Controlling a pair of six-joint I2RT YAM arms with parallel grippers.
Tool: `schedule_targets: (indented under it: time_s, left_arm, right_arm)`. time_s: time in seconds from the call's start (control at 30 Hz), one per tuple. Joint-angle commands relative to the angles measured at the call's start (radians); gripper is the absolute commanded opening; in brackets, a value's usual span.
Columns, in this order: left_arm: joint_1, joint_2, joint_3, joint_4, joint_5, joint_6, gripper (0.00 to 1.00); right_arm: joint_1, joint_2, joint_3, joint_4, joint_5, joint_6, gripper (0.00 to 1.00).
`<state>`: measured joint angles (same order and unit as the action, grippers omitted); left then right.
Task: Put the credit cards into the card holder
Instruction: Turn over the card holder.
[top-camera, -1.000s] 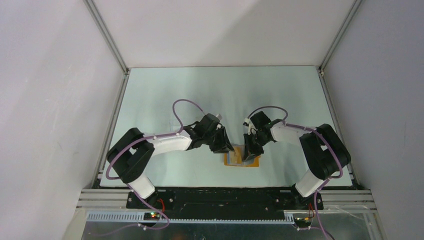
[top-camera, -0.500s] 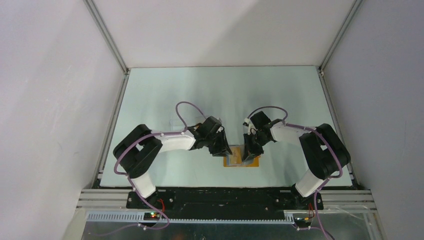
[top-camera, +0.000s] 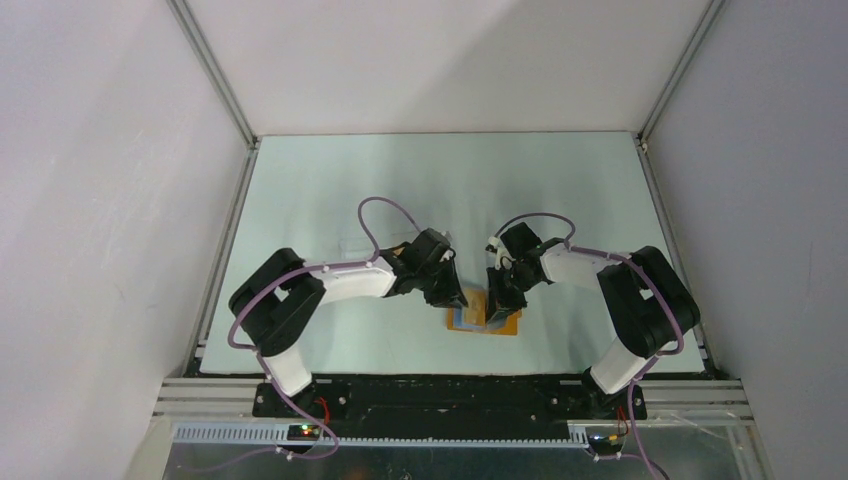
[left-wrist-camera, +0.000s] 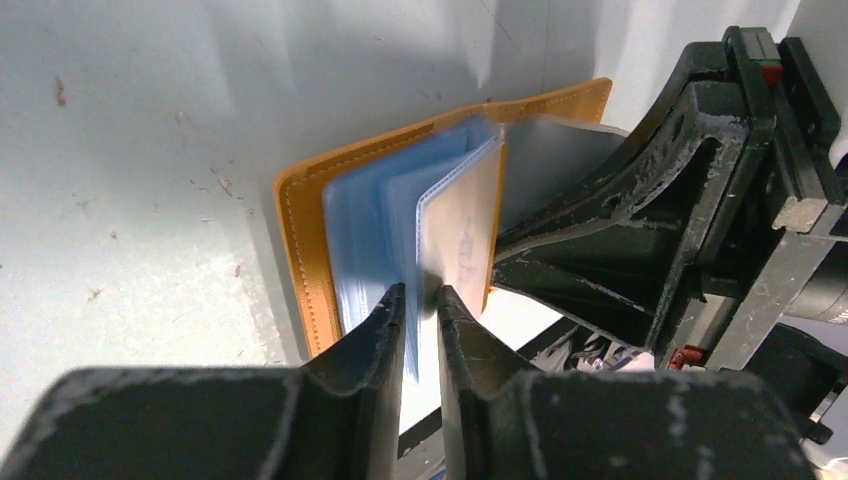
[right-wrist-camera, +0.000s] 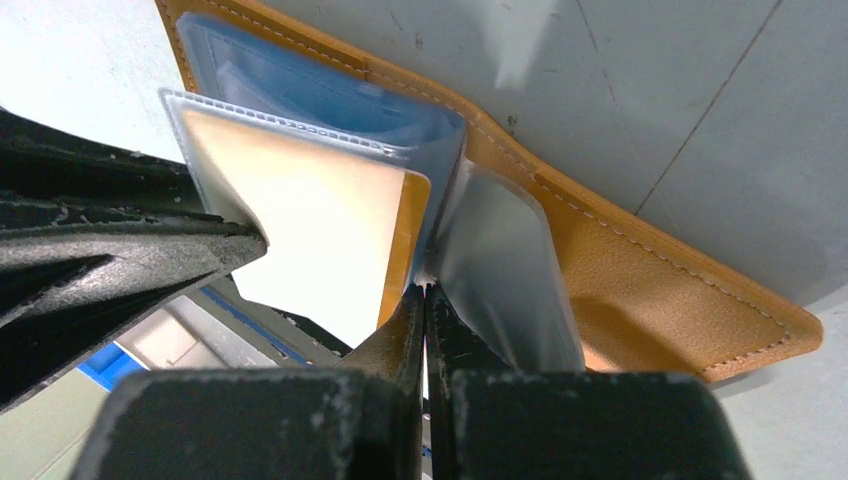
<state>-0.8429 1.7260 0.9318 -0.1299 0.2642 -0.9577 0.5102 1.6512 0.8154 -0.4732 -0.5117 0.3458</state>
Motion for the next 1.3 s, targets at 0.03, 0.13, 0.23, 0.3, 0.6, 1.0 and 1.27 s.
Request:
schedule_targets:
  time_s: [0.03, 0.13, 0.23, 0.3, 0.6, 1.0, 1.27]
  left_arm:
    - [-0.026, -0.067, 0.034, 0.018, -0.002, 0.016, 0.2]
    - [-0.029, -0.073, 0.044, 0.018, 0.011, 0.016, 0.21]
    - [-0.039, -0.072, 0.058, 0.017, 0.021, 0.014, 0.23]
    - [-0.048, -0.07, 0.068, 0.019, 0.029, 0.017, 0.28]
    - [-0.056, 0.044, 0.097, 0.08, 0.136, 0.005, 0.43]
    - [-0.057, 0.118, 0.138, 0.156, 0.18, -0.029, 0.43]
    - [-0.059, 0.136, 0.155, 0.157, 0.175, -0.02, 0.44]
  right_arm:
    - [0.014, 0.03, -0.019, 0.028, 0.042, -0.002, 0.0]
    - [0.014, 0.024, -0.019, 0.025, 0.039, -0.001, 0.0]
    - [0.012, 0.012, -0.019, 0.02, 0.038, 0.001, 0.0]
    - [0.011, 0.003, -0.02, 0.013, 0.041, 0.001, 0.0]
    - [0.004, -0.129, -0.019, -0.061, 0.094, 0.005, 0.06]
    - [-0.094, -0.246, -0.019, -0.138, 0.13, -0.018, 0.23]
    - [-0.169, -0.36, -0.018, -0.147, 0.086, -0.026, 0.36]
